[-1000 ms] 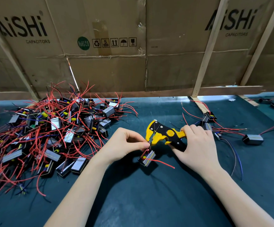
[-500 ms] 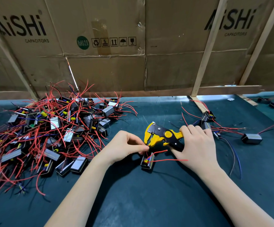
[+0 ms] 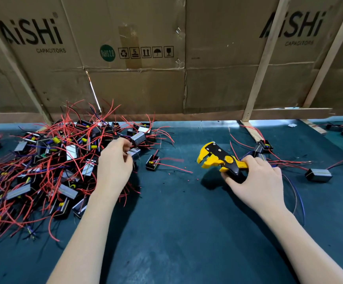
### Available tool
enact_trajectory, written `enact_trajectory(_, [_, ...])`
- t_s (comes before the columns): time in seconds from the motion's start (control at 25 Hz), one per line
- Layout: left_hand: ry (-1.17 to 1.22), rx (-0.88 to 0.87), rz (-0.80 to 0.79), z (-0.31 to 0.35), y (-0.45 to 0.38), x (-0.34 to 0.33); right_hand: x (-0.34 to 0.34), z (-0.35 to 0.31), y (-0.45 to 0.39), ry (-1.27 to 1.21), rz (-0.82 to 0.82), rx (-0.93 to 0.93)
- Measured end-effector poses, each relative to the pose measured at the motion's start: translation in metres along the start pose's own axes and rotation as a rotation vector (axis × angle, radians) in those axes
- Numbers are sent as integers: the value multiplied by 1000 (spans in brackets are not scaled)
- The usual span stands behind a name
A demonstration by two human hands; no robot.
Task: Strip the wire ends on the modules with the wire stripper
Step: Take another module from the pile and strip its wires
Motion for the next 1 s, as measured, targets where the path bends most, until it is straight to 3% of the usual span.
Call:
enact_trajectory(0.16, [-578, -170, -76, 1, 6, -32, -1, -3, 1, -38, -11, 6])
enact_trajectory(0.24, [-700, -198, -77, 0, 8, -41, -3, -4, 1, -48, -28, 12])
enact_trajectory(0.32, [-557, -152, -48, 0, 5, -30, -2, -3, 1, -60, -28, 9])
enact_trajectory(0.52, [159, -104, 23, 14, 5, 15, 0, 1, 1, -113, -15, -36])
enact_trajectory(0.72, [984, 77, -254, 26, 10, 17, -2, 3, 0, -137, -30, -46])
enact_trajectory(0.84, [986, 215, -607, 35, 25, -27, -3, 1, 1, -136, -36, -37])
enact_trajectory(0.92, [753, 254, -833, 38, 48, -63, -4, 0, 0, -133, -42, -30])
enact_trajectory(1.0, [568, 222, -934, 39, 66, -86, -4, -1, 0, -132, -42, -25])
Point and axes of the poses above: each hand's wrist, its own y-axis away from the middle knuckle, its own x-axis out of the back of the hand, z = x × y, the point moved 10 cm from there along -y, towards the middle knuckle, and after that the axes turned 14 degrees about x, right-handed, at the moved point
